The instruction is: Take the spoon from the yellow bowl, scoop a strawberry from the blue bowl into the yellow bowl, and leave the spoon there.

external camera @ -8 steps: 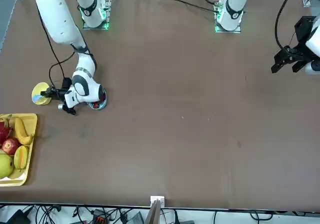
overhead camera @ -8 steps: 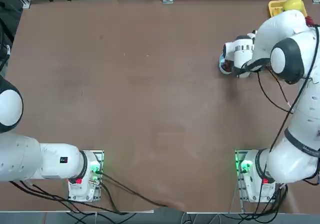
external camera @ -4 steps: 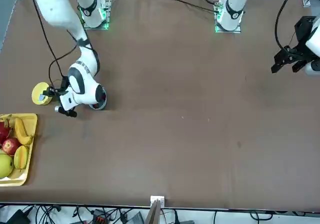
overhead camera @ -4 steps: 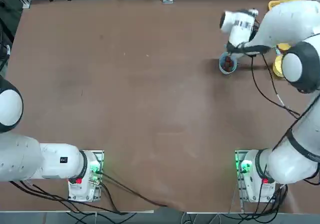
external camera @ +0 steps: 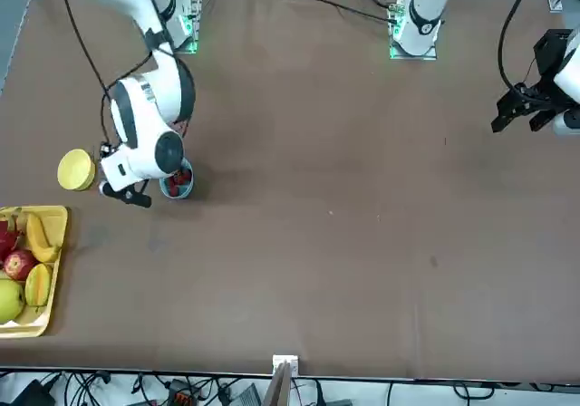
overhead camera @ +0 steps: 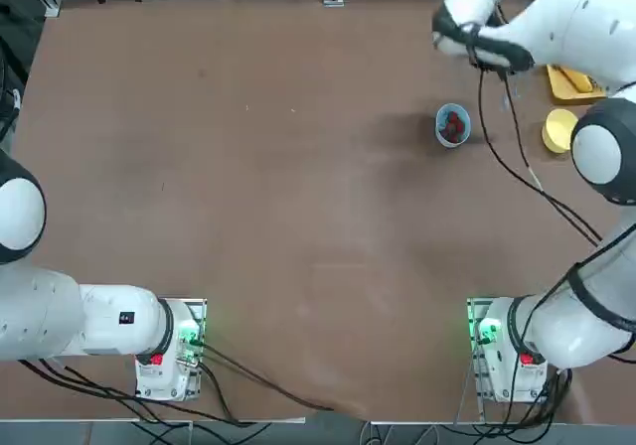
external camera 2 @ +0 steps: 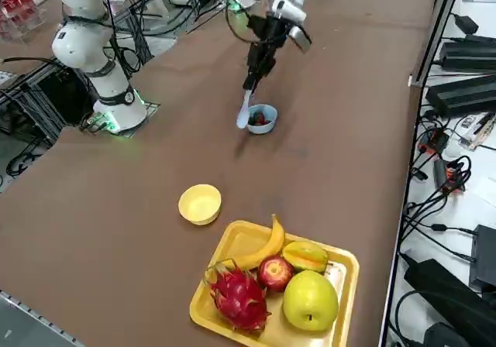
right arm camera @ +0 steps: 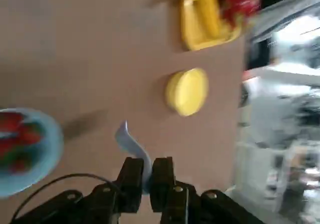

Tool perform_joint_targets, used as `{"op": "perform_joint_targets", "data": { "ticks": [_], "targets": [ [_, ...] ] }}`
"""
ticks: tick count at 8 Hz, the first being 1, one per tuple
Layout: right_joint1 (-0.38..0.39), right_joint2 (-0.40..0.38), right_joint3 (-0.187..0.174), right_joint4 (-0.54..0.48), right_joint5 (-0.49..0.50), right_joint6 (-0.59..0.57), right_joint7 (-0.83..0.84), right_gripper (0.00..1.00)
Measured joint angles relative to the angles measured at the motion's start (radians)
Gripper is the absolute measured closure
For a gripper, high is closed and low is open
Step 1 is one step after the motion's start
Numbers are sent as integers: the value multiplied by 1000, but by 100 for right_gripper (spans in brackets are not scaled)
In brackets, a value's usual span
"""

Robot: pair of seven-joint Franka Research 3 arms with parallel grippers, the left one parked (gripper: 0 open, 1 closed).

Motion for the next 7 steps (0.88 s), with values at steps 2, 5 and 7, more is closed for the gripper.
{"op": "perform_joint_targets", "data": {
  "ticks": [2, 5, 7],
  "targets": [
    [-15, -2, -13, 73, 235, 22, 0, 88],
    [-79, -8, -17, 85, 419, 119, 53, 88],
    [-78, -5, -15, 53, 434, 175, 149, 88]
  ]
}}
